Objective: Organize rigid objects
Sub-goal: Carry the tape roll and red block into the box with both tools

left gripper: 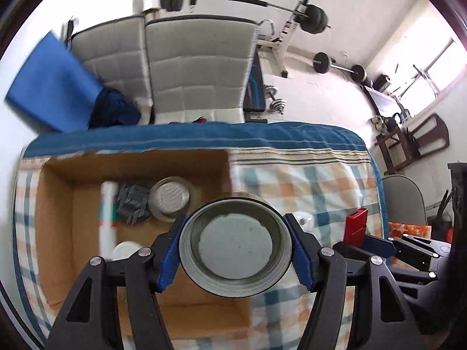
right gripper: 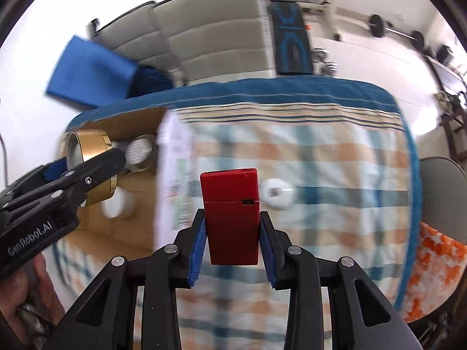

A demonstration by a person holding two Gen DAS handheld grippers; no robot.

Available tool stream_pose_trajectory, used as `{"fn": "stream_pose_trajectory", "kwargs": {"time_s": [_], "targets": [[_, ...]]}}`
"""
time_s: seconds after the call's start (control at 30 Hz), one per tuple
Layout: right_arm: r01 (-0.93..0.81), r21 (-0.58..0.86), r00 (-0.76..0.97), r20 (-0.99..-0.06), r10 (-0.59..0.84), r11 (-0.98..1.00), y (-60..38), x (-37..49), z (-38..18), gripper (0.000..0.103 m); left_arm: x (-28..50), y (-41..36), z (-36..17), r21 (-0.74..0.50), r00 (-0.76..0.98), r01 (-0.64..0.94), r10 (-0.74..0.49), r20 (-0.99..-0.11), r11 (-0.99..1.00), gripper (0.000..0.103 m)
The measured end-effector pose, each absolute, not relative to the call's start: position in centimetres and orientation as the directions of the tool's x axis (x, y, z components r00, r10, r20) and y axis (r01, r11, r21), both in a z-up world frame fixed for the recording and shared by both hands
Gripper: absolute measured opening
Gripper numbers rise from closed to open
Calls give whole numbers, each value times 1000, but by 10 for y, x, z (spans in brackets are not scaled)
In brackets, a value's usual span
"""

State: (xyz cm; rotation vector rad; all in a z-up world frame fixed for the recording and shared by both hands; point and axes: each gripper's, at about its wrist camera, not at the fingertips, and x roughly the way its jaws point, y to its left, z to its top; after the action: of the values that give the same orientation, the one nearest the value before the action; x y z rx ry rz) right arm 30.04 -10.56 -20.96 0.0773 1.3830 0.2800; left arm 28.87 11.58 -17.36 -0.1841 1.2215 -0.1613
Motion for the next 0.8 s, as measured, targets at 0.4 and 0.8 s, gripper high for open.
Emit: {"fn": "stream_pose_trajectory", "kwargs": {"time_s": [0.4, 0.8], "targets": [[-186, 255, -31, -967, 253, 949, 42, 299, -286, 36, 304, 214, -296, -403, 39, -147, -402, -915, 903, 62], [-136, 161, -98, -984, 148, 978, 65, 315, -341, 38, 331, 201, -348, -425, -122, -151, -443, -888, 893, 65]]}}
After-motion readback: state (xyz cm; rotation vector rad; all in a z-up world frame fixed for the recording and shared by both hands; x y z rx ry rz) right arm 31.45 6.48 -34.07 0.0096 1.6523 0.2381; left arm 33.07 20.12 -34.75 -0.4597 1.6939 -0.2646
